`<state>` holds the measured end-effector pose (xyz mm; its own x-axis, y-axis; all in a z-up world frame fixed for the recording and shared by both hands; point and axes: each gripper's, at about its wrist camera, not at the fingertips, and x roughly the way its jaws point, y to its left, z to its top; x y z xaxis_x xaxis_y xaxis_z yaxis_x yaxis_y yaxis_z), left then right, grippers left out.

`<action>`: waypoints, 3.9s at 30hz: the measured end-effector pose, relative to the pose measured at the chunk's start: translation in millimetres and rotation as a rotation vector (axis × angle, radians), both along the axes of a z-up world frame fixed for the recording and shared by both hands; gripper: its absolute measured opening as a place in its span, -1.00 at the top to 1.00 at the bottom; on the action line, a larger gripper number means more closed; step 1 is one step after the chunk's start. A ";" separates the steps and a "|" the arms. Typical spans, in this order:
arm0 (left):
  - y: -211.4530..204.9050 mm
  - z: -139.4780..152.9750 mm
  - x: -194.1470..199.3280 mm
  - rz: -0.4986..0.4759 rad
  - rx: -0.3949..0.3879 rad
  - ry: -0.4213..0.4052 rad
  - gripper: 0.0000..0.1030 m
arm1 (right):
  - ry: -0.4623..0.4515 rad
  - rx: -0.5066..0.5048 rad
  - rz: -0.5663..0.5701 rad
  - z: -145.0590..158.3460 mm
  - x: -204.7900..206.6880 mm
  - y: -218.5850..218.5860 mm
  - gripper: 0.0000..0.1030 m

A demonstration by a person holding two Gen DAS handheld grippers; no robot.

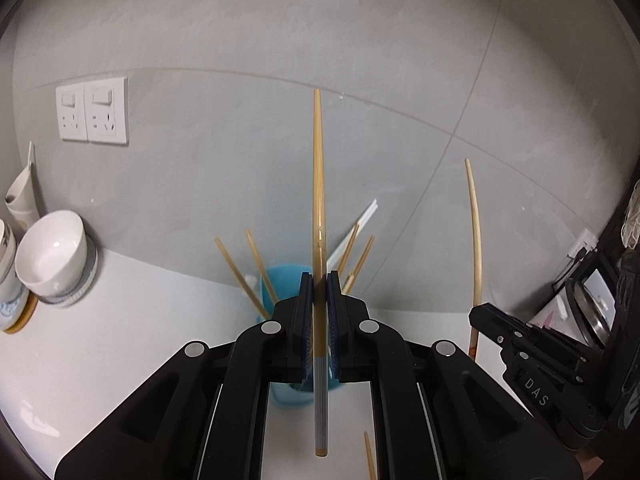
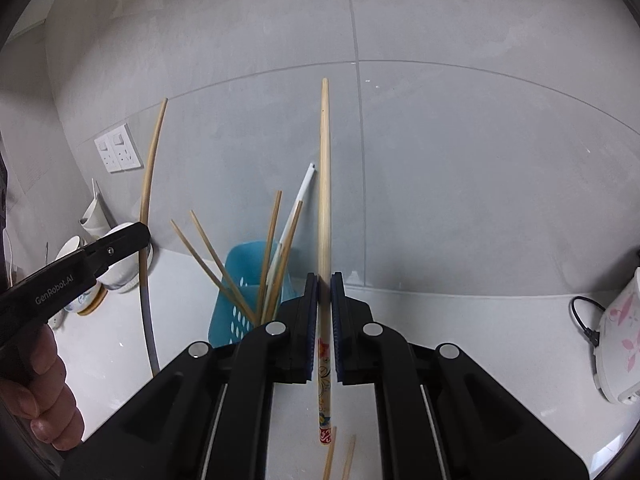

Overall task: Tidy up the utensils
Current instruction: 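Carry chopstick in left tool into blue holder and open while right tool carries its chopstick, then lower patterned chopstick into blue holder and open the right tool, then move both open tools back down to the last two chopsticks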

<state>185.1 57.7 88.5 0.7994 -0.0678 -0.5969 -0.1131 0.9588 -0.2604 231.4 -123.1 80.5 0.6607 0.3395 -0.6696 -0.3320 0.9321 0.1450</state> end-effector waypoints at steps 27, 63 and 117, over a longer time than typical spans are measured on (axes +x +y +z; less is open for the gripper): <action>-7.1 -60.9 48.5 -0.012 0.015 -0.163 0.87 | 0.013 0.050 0.004 -31.5 32.1 15.4 0.88; 13.5 -61.2 14.6 0.084 0.111 0.064 -0.65 | -0.049 0.144 0.092 -25.1 33.5 47.8 0.88; 39.2 -83.3 -8.4 0.092 0.037 0.178 -0.89 | 0.028 -0.016 0.016 -77.2 0.3 39.7 -0.77</action>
<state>176.7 96.9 5.1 0.6828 0.0254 -0.7302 -0.2421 0.9508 -0.1934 231.7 -83.4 3.2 0.6358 0.3389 -0.6934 -0.3432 0.9289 0.1393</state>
